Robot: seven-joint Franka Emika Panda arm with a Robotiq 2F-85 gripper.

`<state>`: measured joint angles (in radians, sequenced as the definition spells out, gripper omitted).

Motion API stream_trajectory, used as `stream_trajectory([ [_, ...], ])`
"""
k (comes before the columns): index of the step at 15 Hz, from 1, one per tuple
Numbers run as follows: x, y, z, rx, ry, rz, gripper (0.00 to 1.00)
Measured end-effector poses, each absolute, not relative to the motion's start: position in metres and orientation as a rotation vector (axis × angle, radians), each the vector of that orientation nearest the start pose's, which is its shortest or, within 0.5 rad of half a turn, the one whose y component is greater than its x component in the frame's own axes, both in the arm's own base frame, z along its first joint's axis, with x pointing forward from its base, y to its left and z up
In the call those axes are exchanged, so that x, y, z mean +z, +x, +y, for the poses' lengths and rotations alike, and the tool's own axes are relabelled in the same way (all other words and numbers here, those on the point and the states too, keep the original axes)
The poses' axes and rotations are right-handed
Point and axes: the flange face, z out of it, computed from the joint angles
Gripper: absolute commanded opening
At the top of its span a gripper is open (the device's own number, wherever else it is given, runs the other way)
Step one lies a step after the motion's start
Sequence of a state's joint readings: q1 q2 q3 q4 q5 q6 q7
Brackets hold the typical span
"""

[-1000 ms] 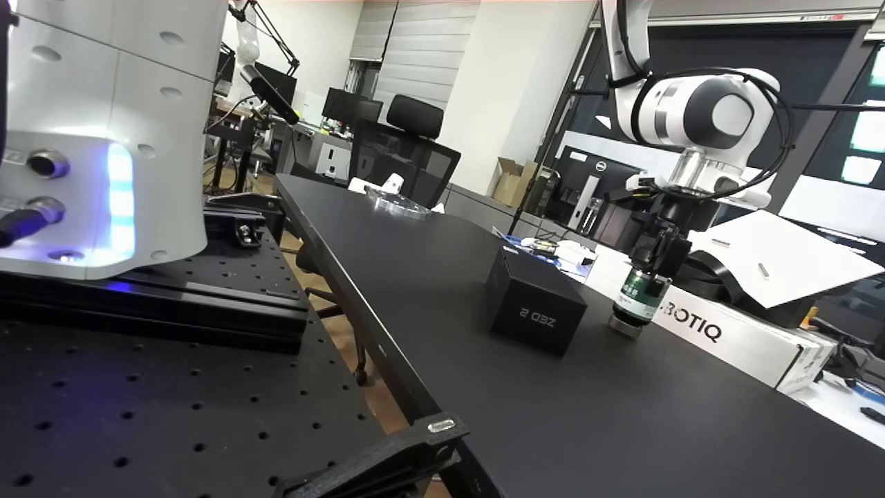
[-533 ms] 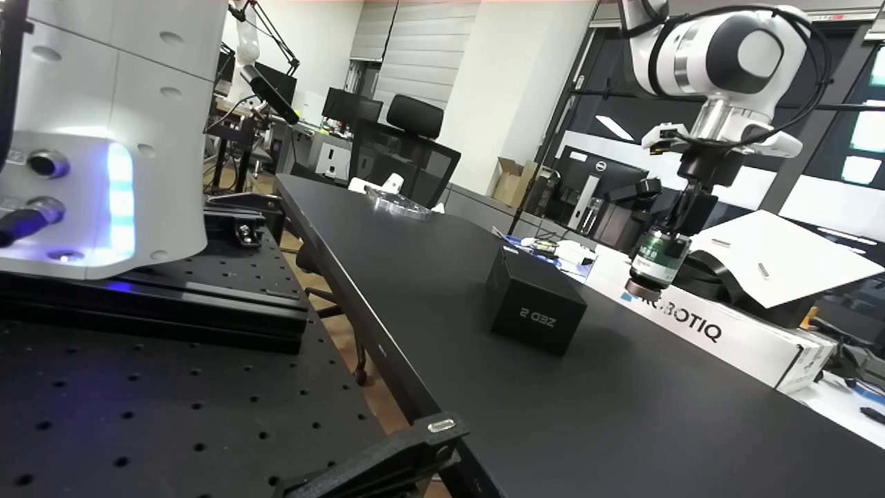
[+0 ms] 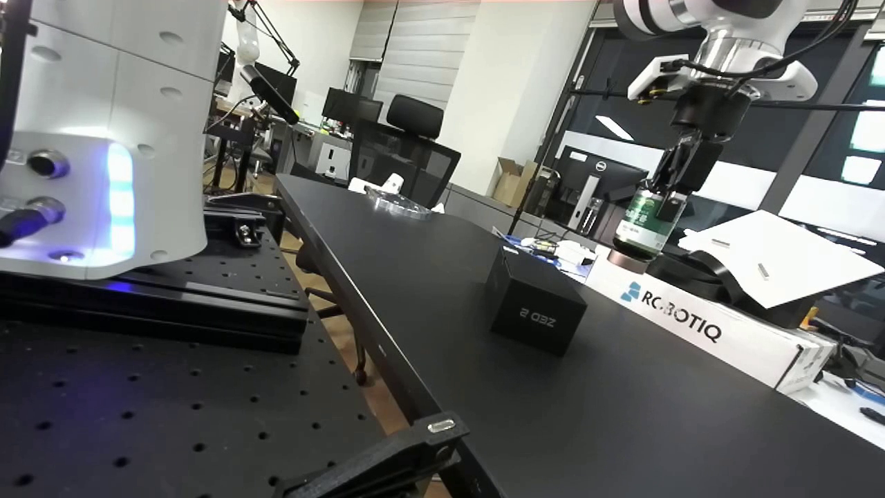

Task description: Put the bottle on the box

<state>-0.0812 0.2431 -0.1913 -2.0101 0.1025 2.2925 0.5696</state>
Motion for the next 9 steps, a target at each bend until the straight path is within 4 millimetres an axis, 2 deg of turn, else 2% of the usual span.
stream_trajectory([
  [4, 0.351, 0.529, -0.147, -0.033, -2.849, 1.266, 0.44],
  [9, 0.341, 0.485, -0.132, 0.011, -2.919, 1.165, 0.44],
])
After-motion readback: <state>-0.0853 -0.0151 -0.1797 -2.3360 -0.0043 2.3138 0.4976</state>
